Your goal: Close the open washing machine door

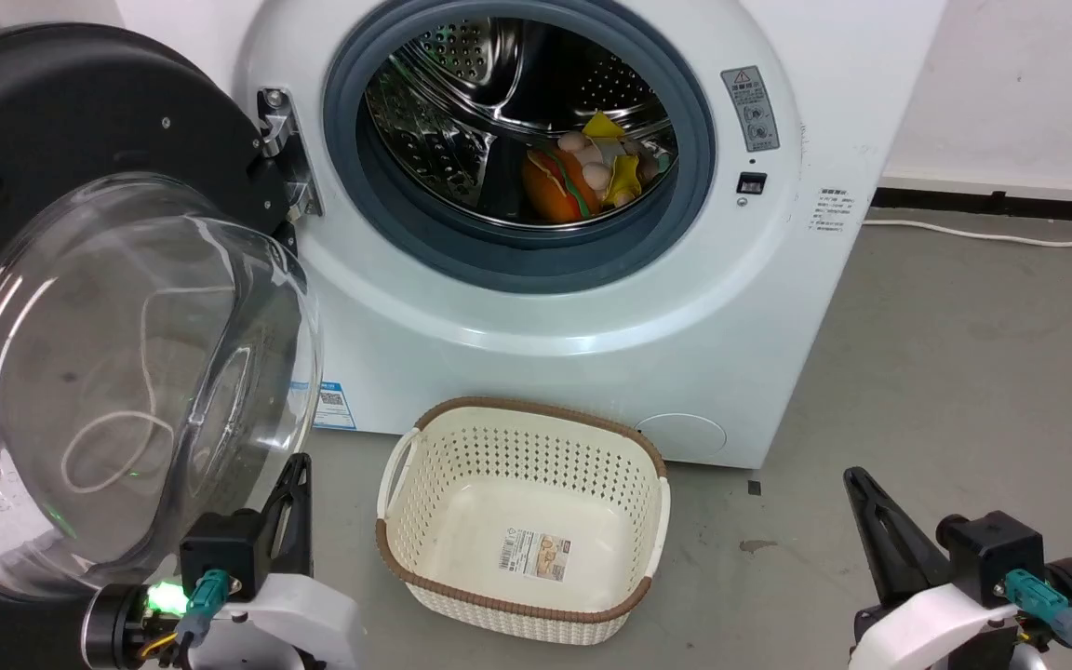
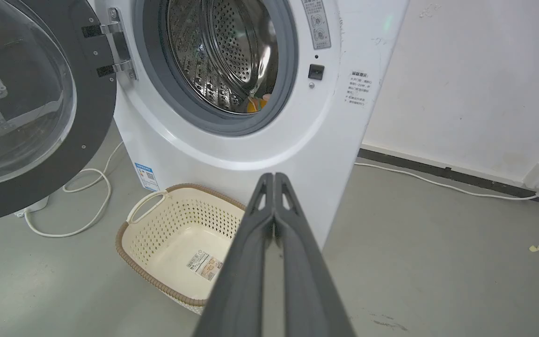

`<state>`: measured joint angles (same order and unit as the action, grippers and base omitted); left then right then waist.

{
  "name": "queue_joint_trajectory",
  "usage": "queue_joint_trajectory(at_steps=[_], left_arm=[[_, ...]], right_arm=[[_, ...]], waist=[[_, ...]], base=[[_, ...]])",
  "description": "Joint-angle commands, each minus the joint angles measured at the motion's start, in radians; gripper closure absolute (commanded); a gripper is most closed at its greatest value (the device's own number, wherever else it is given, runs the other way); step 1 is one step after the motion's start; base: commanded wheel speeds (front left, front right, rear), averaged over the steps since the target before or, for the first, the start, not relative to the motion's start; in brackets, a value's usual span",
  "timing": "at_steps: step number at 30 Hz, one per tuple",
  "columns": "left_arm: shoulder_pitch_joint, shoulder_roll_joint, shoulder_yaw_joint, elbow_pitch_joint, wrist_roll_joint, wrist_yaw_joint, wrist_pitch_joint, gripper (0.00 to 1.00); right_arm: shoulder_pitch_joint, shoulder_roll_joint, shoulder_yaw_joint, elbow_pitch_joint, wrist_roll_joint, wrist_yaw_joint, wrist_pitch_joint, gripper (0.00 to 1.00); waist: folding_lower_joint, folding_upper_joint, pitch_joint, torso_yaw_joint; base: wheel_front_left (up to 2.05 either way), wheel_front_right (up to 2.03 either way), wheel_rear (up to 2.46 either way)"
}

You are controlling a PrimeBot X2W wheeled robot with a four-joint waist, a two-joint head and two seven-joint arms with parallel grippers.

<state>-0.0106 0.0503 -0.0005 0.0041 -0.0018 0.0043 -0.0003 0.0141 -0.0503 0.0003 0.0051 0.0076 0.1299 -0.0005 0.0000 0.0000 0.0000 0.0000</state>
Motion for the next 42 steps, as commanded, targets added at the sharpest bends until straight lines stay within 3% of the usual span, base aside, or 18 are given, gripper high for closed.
queue_joint_trajectory(at_steps=[1, 39, 40, 42], left_arm=[[0.011, 0.0, 0.0, -0.004, 0.002, -0.004, 0.0, 1.0], [0.011, 0.0, 0.0, -0.004, 0.002, -0.004, 0.0, 1.0], [0.0, 0.0, 0.0, 0.0, 0.0, 0.0, 0.0, 0.0], [0.0, 0.0, -0.001, 0.001, 0.0, 0.0, 0.0, 0.0]], right_arm=[[-0.014, 0.0, 0.0, -0.005, -0.008, 0.001, 0.0, 1.0], [-0.014, 0.0, 0.0, -0.005, -0.008, 0.001, 0.0, 1.0], [0.0, 0.0, 0.0, 0.0, 0.0, 0.0, 0.0, 0.0], [0.001, 0.0, 0.0, 0.001, 0.001, 0.0, 0.0, 0.0]], waist=[[0.0, 0.0, 0.0, 0.0], [0.0, 0.0, 0.0, 0.0], [0.0, 0.0, 0.0, 0.0], [0.0, 0.0, 0.0, 0.0]], base=[[0.0, 0.0, 0.0], [0.0, 0.0, 0.0], [0.0, 0.0, 0.0], [0.0, 0.0, 0.0]])
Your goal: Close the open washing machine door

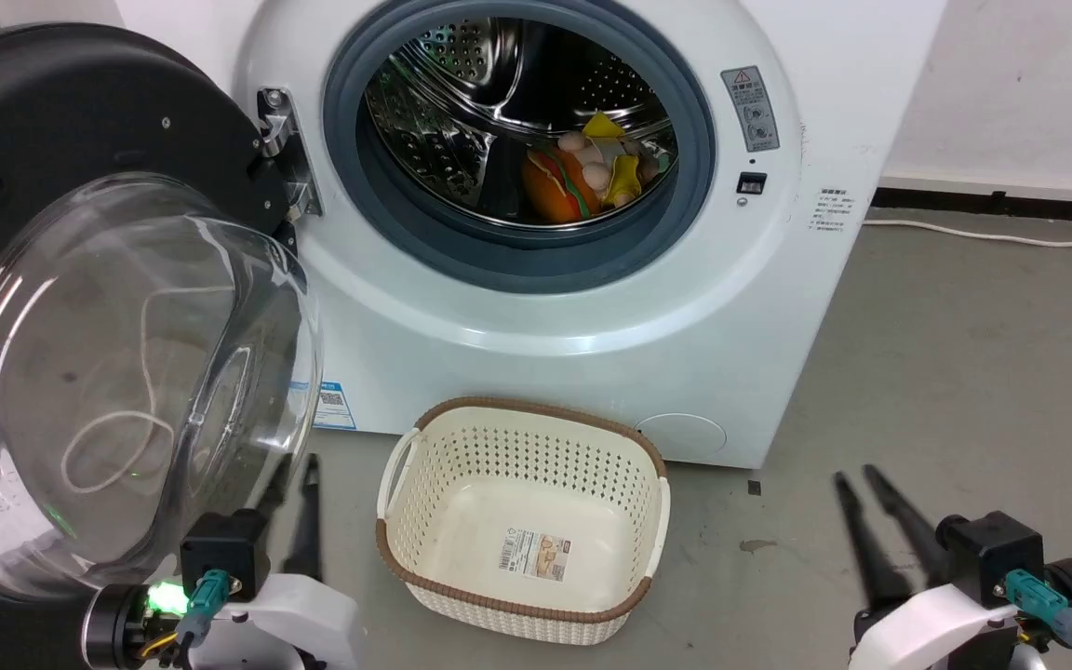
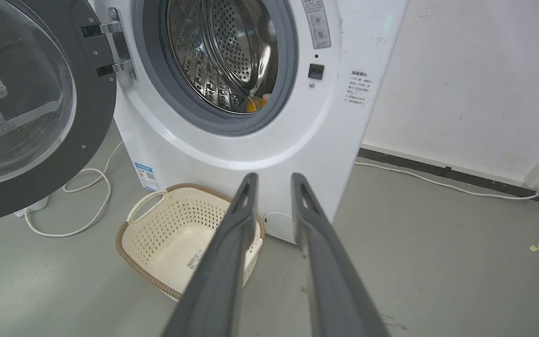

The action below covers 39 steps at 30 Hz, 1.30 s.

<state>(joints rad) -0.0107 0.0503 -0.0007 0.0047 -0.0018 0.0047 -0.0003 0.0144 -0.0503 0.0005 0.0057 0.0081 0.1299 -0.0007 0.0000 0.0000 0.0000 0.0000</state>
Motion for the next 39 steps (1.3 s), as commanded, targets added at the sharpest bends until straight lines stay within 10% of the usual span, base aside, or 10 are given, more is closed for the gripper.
queue_joint_trajectory(at_steps=[1, 11, 13, 14, 39], left_arm=[[0.0, 0.0, 0.0, 0.0, 0.0, 0.0, 0.0, 0.0], [0.005, 0.0, -0.02, 0.007, -0.021, 0.005, -0.019, 0.0], [0.006, 0.0, -0.025, 0.009, -0.025, 0.006, -0.024, 0.93], [0.006, 0.0, -0.027, 0.01, -0.027, 0.006, -0.026, 1.0], [-0.002, 0.0, 0.013, -0.124, -0.098, 0.031, -0.082, 1.0]], right_arm=[[0.0, 0.0, 0.0, 0.0, 0.0, 0.0, 0.0, 0.0], [0.013, 0.0, 0.009, 0.008, 0.03, 0.0, -0.018, 0.0], [0.015, 0.0, 0.011, 0.01, 0.037, 0.0, -0.023, 0.0], [0.016, 0.0, 0.012, 0.011, 0.041, 0.0, -0.025, 0.0], [0.053, 0.0, 0.011, 0.038, 0.128, 0.0, -0.082, 0.0]], waist=[[0.0, 0.0, 0.0, 0.0], [0.0, 0.0, 0.0, 0.001], [0.0, 0.0, 0.0, 0.001], [0.0, 0.0, 0.0, 0.002], [0.0, 0.0, -0.003, 0.038]], base=[[0.0, 0.0, 0.0], [0.0, 0.0, 0.0], [0.0, 0.0, 0.0], [0.0, 0.0, 0.0], [0.0, 0.0, 0.0]])
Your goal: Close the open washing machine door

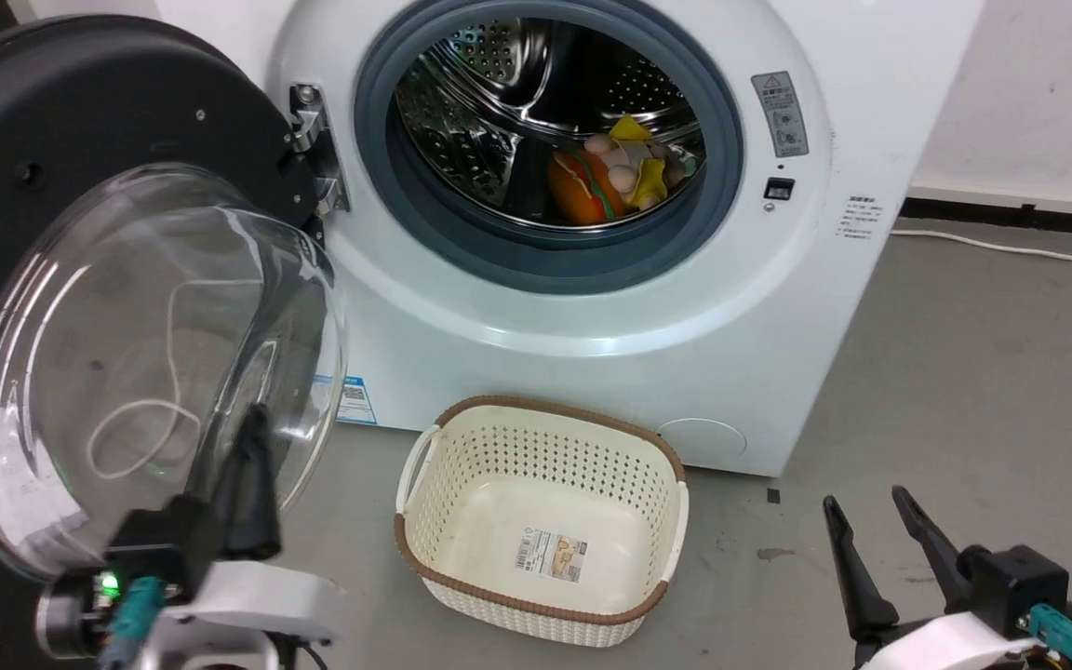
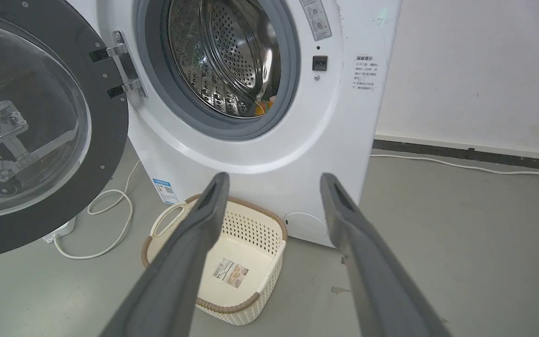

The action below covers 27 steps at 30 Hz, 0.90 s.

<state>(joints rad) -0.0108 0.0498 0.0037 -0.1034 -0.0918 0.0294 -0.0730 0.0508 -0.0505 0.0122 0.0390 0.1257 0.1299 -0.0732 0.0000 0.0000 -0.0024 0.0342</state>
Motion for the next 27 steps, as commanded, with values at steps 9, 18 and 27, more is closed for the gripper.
queue_joint_trajectory(at_steps=[9, 18, 27], left_arm=[[-0.031, 0.001, 0.131, -0.132, -0.042, 0.02, -0.029, 1.0], [-0.075, 0.001, 0.39, -0.187, -0.115, 0.039, -0.052, 1.0], [-0.09, 0.074, 0.546, -0.093, -0.161, 0.018, -0.051, 1.0]], right_arm=[[0.033, 0.0, -0.008, 0.015, 0.04, 0.0, -0.028, 0.0], [0.042, 0.0, -0.01, 0.027, 0.074, 0.0, -0.051, 0.0], [0.036, 0.0, -0.017, 0.029, 0.09, 0.0, -0.07, 0.0]], waist=[[0.0, 0.0, -0.002, 0.052], [0.0, 0.0, 0.008, 0.126], [0.0, 0.0, 0.044, 0.167]], base=[[0.0, 0.0, 0.0], [0.0, 0.0, 0.0], [0.0, 0.0, 0.0]])
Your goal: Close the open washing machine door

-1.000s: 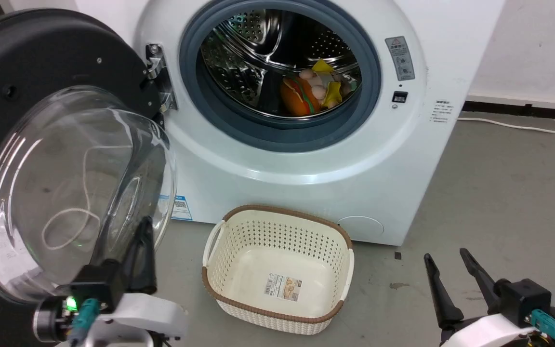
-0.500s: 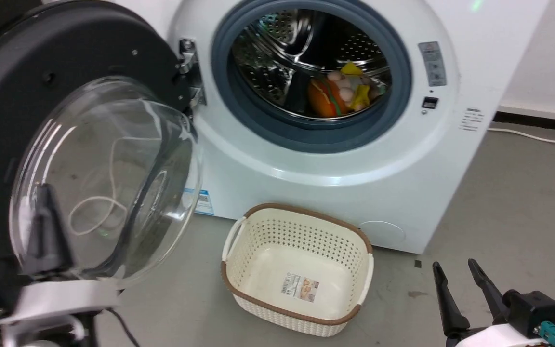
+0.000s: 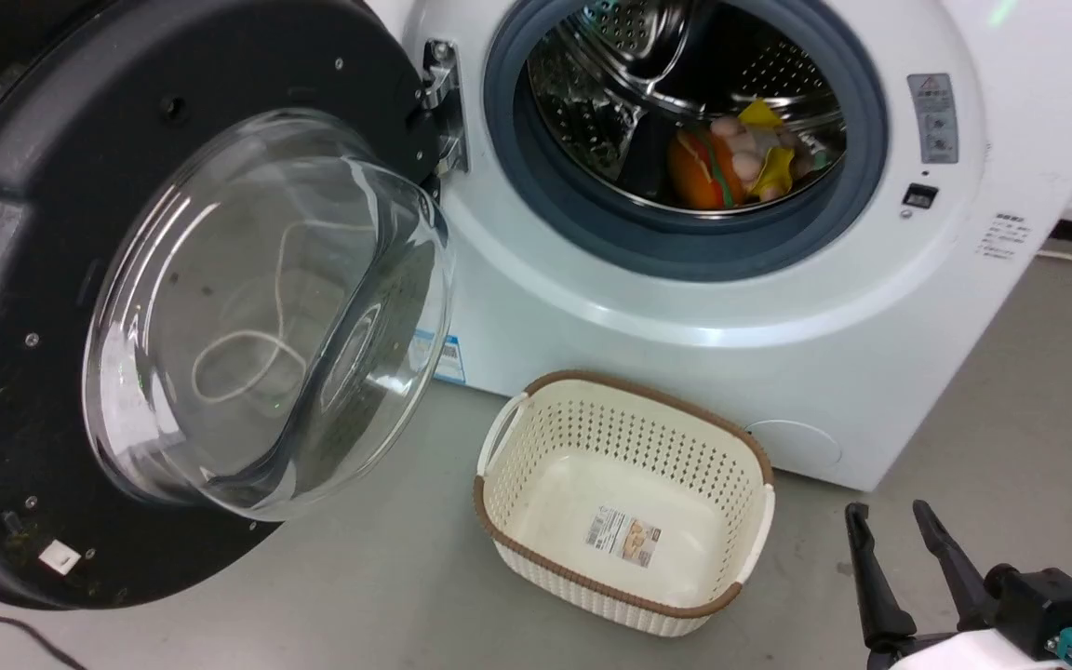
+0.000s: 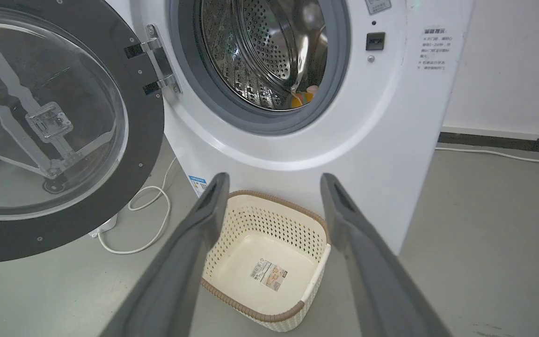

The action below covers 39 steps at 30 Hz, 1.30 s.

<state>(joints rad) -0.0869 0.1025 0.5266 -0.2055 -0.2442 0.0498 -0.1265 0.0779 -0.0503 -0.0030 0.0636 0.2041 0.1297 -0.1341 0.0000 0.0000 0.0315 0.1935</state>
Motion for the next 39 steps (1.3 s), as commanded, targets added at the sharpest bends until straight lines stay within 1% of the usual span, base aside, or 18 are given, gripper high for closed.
queue_joint_trajectory(at_steps=[1, 5, 6, 7, 10, 11, 12, 13, 15, 17, 18, 20, 25, 28, 31, 35, 39], left_arm=[[-0.015, 0.037, 0.032, 0.026, -0.012, -0.002, 0.013, 1.0], [-0.004, 0.108, 0.046, 0.098, -0.012, -0.017, 0.073, 1.0], [-0.004, 0.108, 0.046, 0.098, -0.012, -0.017, 0.073, 1.0], [0.001, 0.139, 0.044, 0.131, -0.016, -0.027, 0.113, 1.0], [0.009, 0.175, 0.032, 0.175, -0.041, -0.055, 0.187, 1.0], [0.009, 0.175, 0.032, 0.175, -0.041, -0.055, 0.187, 1.0], [0.012, 0.195, 0.02, 0.193, -0.061, -0.078, 0.232, 1.0], [0.012, 0.195, 0.02, 0.193, -0.061, -0.078, 0.232, 1.0], [0.011, 0.211, 0.011, 0.203, -0.08, -0.094, 0.263, 1.0], [0.012, 0.227, -0.018, 0.214, -0.123, -0.118, 0.311, 1.0], [0.012, 0.227, -0.018, 0.214, -0.123, -0.118, 0.311, 1.0], [0.024, 0.238, -0.046, 0.217, -0.16, -0.13, 0.36, 1.0], [0.051, 0.261, -0.095, 0.197, -0.275, -0.144, 0.431, 1.0], [0.09, 0.291, -0.162, 0.157, -0.35, -0.148, 0.467, 1.0], [0.139, 0.338, -0.244, 0.1, -0.414, -0.151, 0.487, 1.0], [0.184, 0.399, -0.355, 0.017, -0.473, -0.156, 0.487, 1.0], [0.187, 0.46, -0.483, -0.056, -0.511, -0.16, 0.481, 1.0]], right_arm=[[0.008, 0.0, -0.003, 0.005, 0.013, 0.001, -0.011, 0.0], [0.003, 0.0, -0.004, 0.006, 0.021, 0.001, -0.02, 0.0], [0.003, 0.0, -0.004, 0.006, 0.021, 0.001, -0.02, 0.0], [0.001, 0.0, -0.005, 0.007, 0.024, 0.001, -0.024, 0.0], [-0.003, 0.0, -0.007, 0.009, 0.028, 0.001, -0.03, 0.0], [-0.003, 0.0, -0.007, 0.009, 0.028, 0.001, -0.03, 0.0], [-0.005, 0.0, -0.01, 0.009, 0.031, 0.001, -0.034, 0.0], [-0.005, 0.0, -0.01, 0.009, 0.031, 0.001, -0.034, 0.0], [-0.005, 0.0, -0.012, 0.01, 0.035, 0.001, -0.038, 0.0], [-0.005, 0.0, -0.012, 0.011, 0.042, 0.001, -0.044, 0.0], [-0.005, 0.0, -0.012, 0.011, 0.042, 0.001, -0.044, 0.0], [-0.005, 0.0, -0.012, 0.012, 0.047, 0.001, -0.047, 0.0], [-0.008, 0.0, -0.02, 0.018, 0.064, 0.001, -0.057, 0.0], [-0.007, 0.0, -0.028, 0.026, 0.077, 0.001, -0.063, 0.0], [-0.006, 0.0, -0.042, 0.034, 0.089, 0.001, -0.07, 0.0], [-0.009, 0.0, -0.064, 0.041, 0.103, 0.001, -0.079, 0.0], [-0.011, 0.0, -0.083, 0.05, 0.116, 0.001, -0.088, 0.0]], waist=[[0.0, 0.0, 0.015, 0.01], [0.0, 0.0, 0.035, 0.018], [0.0, 0.0, 0.035, 0.018], [0.0, 0.0, 0.043, 0.021], [0.0, 0.0, 0.056, 0.026], [0.0, 0.0, 0.056, 0.026], [0.0, 0.0, 0.064, 0.029], [0.0, 0.0, 0.064, 0.029], [0.0, 0.0, 0.07, 0.033], [0.0, 0.0, 0.077, 0.038], [0.0, 0.0, 0.077, 0.038], [0.0, 0.0, 0.082, 0.041], [0.0, 0.0, 0.087, 0.05], [0.0, 0.0, 0.082, 0.057], [0.0, 0.0, 0.074, 0.066], [0.0, 0.0, 0.068, 0.078], [0.0, 0.0, 0.065, 0.09]], base=[[0.0, 0.0, 0.0], [0.0, 0.0, 0.0], [0.0, 0.0, 0.0], [0.0, 0.0, 0.0], [0.0, 0.0, 0.0], [0.0, 0.0, 0.0], [0.0, 0.0, 0.0], [0.0, 0.0, 0.0], [0.0, 0.0, 0.0], [0.0, 0.0, 0.0], [0.0, 0.0, 0.0], [0.0, 0.0, 0.0], [0.0, 0.0, 0.0], [0.0, 0.0, 0.0], [0.0, 0.0, 0.0], [0.0, 0.0, 0.0], [0.0, 0.0, 0.0]])
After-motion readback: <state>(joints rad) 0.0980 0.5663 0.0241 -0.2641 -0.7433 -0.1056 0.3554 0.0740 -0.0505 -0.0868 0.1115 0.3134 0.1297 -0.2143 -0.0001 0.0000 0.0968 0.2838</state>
